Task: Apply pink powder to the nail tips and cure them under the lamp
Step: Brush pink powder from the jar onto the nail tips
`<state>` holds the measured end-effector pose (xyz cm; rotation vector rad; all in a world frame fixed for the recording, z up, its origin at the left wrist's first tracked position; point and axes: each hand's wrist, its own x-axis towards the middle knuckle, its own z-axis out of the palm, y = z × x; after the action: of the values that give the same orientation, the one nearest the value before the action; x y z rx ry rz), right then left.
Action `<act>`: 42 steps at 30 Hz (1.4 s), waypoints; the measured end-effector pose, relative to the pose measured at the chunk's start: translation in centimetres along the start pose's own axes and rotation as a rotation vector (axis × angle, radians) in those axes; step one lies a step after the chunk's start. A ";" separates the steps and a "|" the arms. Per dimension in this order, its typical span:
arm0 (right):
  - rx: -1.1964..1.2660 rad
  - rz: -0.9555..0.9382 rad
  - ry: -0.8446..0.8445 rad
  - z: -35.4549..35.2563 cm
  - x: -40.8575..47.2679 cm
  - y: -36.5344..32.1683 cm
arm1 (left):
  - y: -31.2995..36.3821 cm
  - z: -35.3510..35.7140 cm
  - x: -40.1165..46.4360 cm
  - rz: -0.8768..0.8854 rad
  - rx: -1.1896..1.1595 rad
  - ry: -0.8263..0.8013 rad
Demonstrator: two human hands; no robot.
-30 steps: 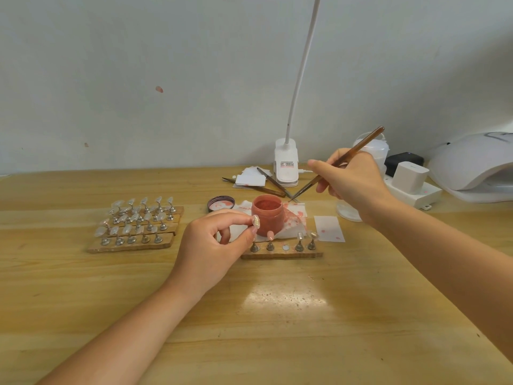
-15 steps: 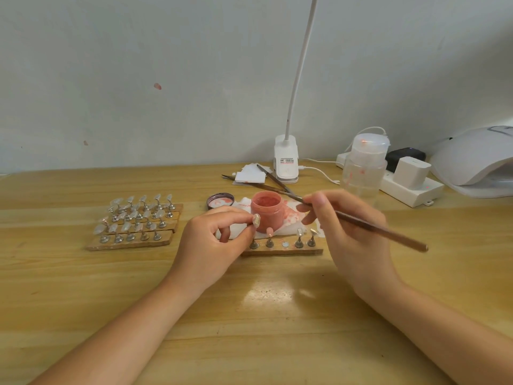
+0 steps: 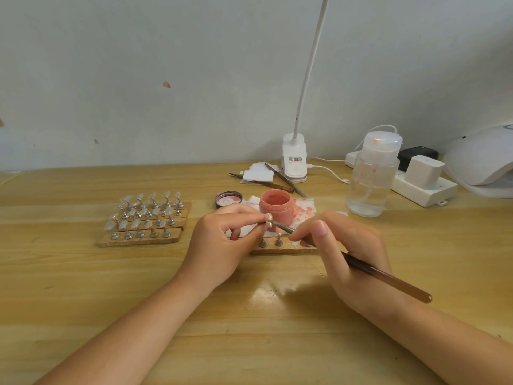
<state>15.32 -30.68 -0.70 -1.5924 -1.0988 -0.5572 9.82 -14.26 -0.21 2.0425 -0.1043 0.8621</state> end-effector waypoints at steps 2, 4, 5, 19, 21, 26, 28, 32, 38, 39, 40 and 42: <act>-0.017 -0.025 -0.004 0.0 -0.1 0.1 | 0.1 0.0 0.0 0.007 -0.002 0.005; -0.031 -0.052 0.002 0.0 0.0 0.1 | 0.1 0.1 0.0 0.009 -0.004 0.005; -0.039 -0.059 0.007 0.0 0.1 0.1 | 0.1 0.1 0.1 0.006 -0.007 0.003; 0.007 0.003 -0.031 -0.1 -0.2 0.2 | -0.3 0.1 0.0 -0.006 0.008 -0.033; 0.009 -0.007 -0.014 -0.1 -0.2 0.1 | -0.3 0.1 0.0 -0.004 0.009 -0.039; -0.004 0.015 -0.027 0.0 -0.1 0.0 | -0.3 0.0 0.0 0.012 0.008 -0.053; 0.024 0.018 -0.024 0.0 -0.2 -0.1 | -0.3 0.0 0.0 0.011 0.007 -0.053; -0.017 0.015 -0.014 0.0 0.2 -0.3 | -0.4 0.0 0.0 0.026 0.010 -0.060; 0.014 0.023 0.009 0.0 0.0 -0.2 | -0.3 0.1 0.0 0.035 -0.009 -0.061; -0.005 0.027 0.006 0.0 0.1 -0.2 | -0.3 0.1 0.0 0.042 -0.002 -0.064; -0.009 0.037 -0.003 0.0 0.1 -0.2 | -0.2 0.1 0.0 0.045 0.002 -0.065; 0.030 0.051 -0.024 0.0 -0.1 -0.1 | -0.2 0.1 0.1 0.044 -0.002 -0.061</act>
<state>15.16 -30.71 -0.73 -1.6002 -1.0762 -0.4868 9.99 -14.16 -0.37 2.0716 -0.1842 0.8270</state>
